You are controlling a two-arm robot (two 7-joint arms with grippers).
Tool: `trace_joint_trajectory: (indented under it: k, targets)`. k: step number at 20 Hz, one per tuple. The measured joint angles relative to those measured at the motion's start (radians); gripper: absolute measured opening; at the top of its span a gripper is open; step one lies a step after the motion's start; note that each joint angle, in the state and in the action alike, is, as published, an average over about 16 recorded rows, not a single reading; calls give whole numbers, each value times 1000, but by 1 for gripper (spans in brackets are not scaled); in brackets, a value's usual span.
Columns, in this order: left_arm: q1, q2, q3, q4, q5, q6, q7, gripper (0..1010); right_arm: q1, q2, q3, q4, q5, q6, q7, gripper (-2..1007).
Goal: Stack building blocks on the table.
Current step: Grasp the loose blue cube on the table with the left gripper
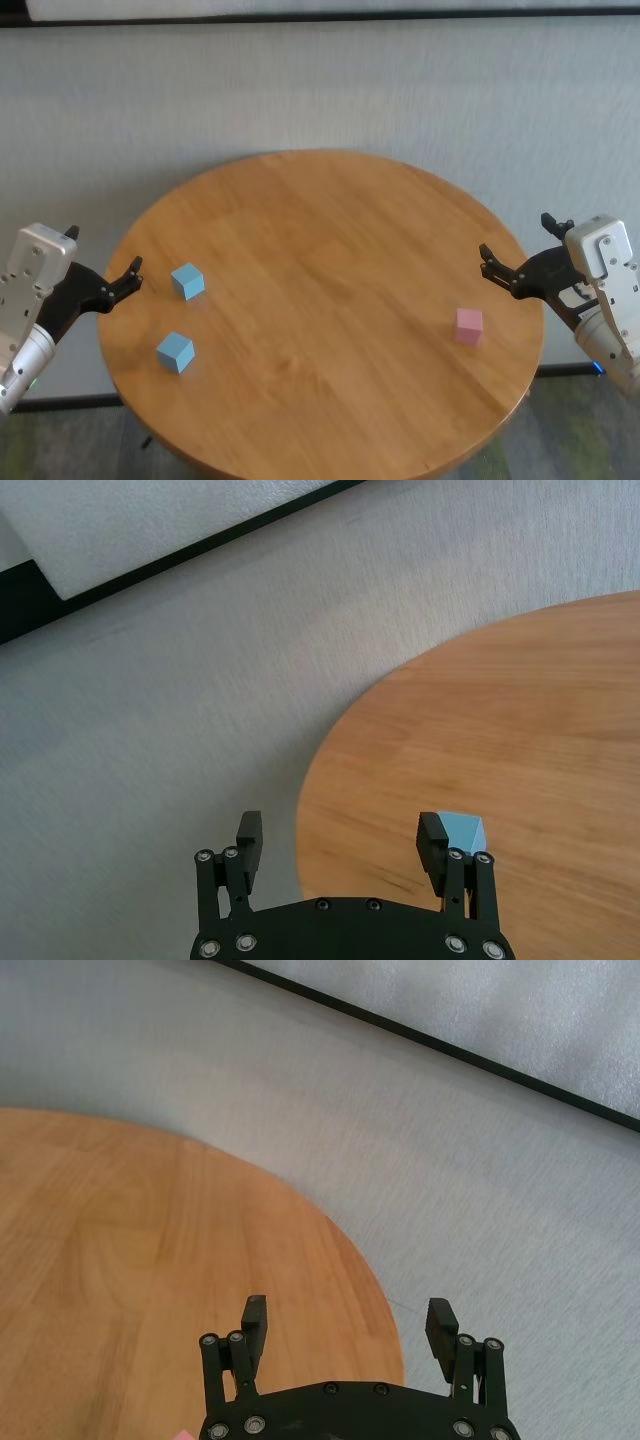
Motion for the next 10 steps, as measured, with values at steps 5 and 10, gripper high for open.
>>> trace_joint_trajectory:
  k: [5, 10]
  targets:
    - [0, 0, 0, 0, 0, 0, 0, 1000, 0, 0, 0, 0, 0, 0, 0, 1005]
    - [0, 0, 0, 0, 0, 0, 0, 1000, 0, 0, 0, 0, 0, 0, 0, 1005]
